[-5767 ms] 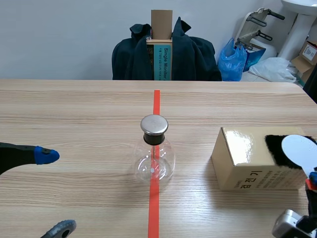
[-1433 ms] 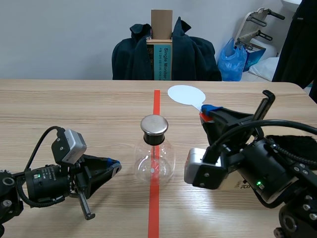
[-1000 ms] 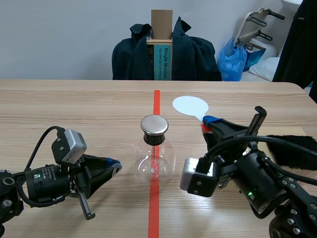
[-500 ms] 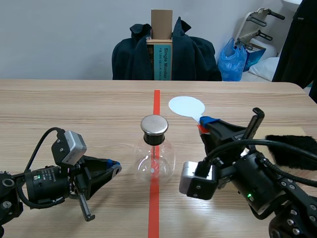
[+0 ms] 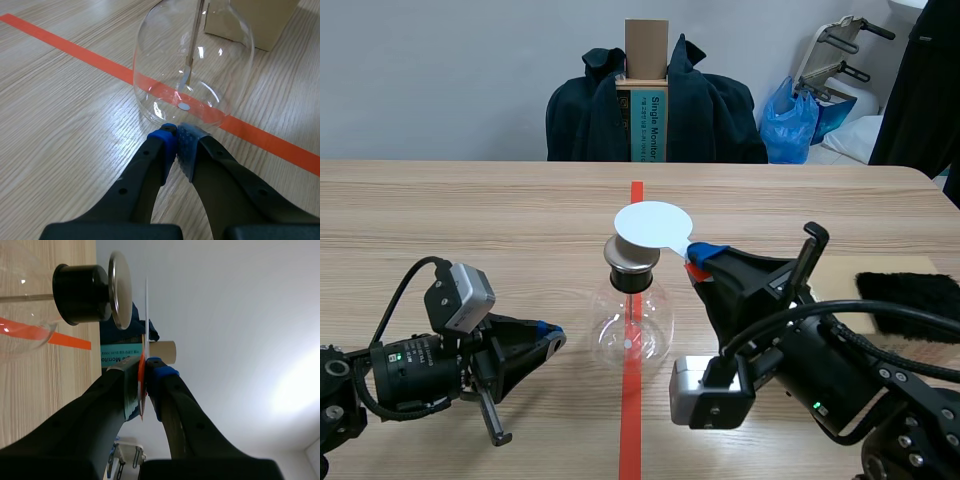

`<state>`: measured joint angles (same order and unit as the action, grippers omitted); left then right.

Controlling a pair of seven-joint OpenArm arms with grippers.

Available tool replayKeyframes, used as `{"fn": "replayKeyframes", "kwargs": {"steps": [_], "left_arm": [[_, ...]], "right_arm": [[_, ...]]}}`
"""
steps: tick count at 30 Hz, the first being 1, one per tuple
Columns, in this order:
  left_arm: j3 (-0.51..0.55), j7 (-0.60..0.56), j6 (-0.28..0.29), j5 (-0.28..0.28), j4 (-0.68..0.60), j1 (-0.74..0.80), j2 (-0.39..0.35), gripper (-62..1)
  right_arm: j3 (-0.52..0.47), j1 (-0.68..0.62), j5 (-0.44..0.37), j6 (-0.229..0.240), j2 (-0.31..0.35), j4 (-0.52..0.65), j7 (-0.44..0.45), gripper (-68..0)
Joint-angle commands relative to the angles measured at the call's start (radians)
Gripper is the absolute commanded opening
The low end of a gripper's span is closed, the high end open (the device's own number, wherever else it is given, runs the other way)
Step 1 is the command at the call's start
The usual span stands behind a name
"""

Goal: Do the electroscope experiment.
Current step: 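Bring the plate to the electroscope and point at the metal foil, then move the plate toward and away from the electroscope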

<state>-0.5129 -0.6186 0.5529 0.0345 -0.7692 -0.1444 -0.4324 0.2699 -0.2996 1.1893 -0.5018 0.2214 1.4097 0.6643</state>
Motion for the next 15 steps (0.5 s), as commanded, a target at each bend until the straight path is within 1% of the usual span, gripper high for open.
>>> {"fn": "replayKeyframes", "kwargs": {"steps": [1, 8, 15], "left_arm": [[0.005, -0.013, 0.002, -0.007, -0.011, -0.005, 0.002, -58.2], [0.005, -0.013, 0.002, -0.007, -0.011, -0.005, 0.002, -58.2], [0.005, -0.013, 0.002, -0.007, -0.011, -0.005, 0.002, -58.2]], "right_arm": [[-0.007, 0.014, -0.008, -0.014, 0.0, 0.007, 0.017, -66.7], [-0.007, 0.014, -0.008, -0.014, 0.0, 0.007, 0.069, -66.7], [-0.007, 0.014, -0.008, -0.014, 0.0, 0.007, 0.084, -66.7]]}}
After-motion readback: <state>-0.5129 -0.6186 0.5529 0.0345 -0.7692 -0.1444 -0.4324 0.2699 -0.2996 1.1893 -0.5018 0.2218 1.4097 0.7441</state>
